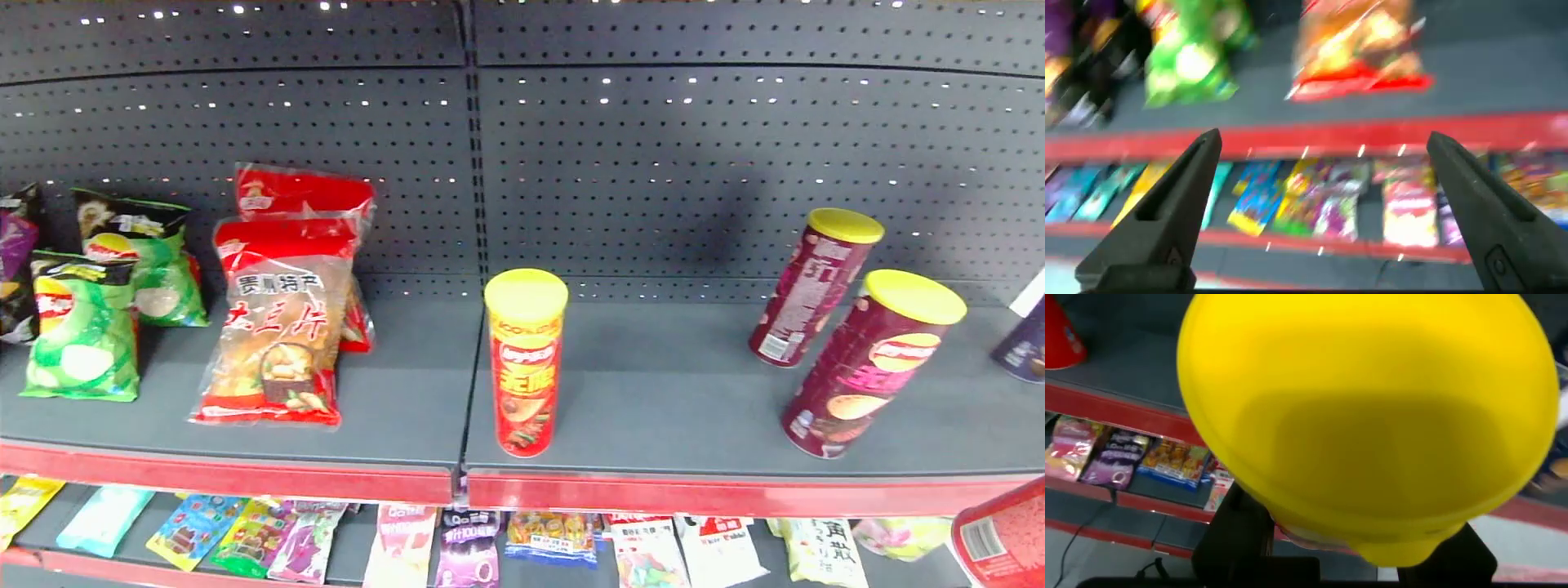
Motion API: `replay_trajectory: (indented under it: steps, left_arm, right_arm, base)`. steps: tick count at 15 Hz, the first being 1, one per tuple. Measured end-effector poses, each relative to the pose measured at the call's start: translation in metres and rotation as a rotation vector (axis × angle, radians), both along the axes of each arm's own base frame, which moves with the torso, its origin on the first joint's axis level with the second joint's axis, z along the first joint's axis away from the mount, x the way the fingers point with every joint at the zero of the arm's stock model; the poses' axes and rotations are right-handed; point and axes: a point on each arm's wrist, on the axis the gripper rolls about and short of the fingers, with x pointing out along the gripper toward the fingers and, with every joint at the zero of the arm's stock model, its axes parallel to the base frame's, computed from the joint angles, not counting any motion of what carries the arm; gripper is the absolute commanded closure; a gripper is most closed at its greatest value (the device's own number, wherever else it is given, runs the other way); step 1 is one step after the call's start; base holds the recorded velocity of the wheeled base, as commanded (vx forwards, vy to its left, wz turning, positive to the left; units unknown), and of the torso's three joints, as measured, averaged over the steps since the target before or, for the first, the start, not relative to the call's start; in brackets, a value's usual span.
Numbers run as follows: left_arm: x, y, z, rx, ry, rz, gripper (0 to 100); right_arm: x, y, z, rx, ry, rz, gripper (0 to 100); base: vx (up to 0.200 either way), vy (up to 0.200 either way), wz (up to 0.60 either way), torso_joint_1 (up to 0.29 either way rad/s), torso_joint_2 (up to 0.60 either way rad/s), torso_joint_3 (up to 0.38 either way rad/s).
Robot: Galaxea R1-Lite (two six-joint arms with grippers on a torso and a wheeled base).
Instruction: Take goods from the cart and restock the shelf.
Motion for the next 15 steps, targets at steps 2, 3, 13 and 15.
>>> replay_trajectory:
  steps: [2, 3, 13, 15]
  left_arm:
    - [-0.004, -0.001, -0.005, 0.000, -0.001, -0.003, 0]
    - [-0.007, -0.001, -0.008, 0.000, 0.002, -0.004, 0]
    - [-0.012, -0.002, -0.025, -0.156, -0.046, 0.005, 0]
    - [-0.011, -0.001, -0.026, -0.225, -0.092, 0.010, 0]
  right_arm:
    - [0.000, 0.000, 0.000, 0.000, 0.001, -0.001, 100]
    - [0.000, 0.000, 0.000, 0.000, 0.002, -0.002, 100]
    - [0.035, 0.005, 0.035, 0.058, -0.041, 0.195, 100]
    - [0.047, 0.007, 0.043, 0.064, -0.031, 0.220, 100]
  base:
    - [0.000, 0.000, 0.30, -0.001, 0.00, 0.001]
    - [0.000, 0.000, 0.00, 0.000, 0.00, 0.000]
    - [0.000, 0.000, 0.00, 0.000, 0.00, 0.000]
    - [0.000, 0.000, 0.00, 0.000, 0.00, 0.000]
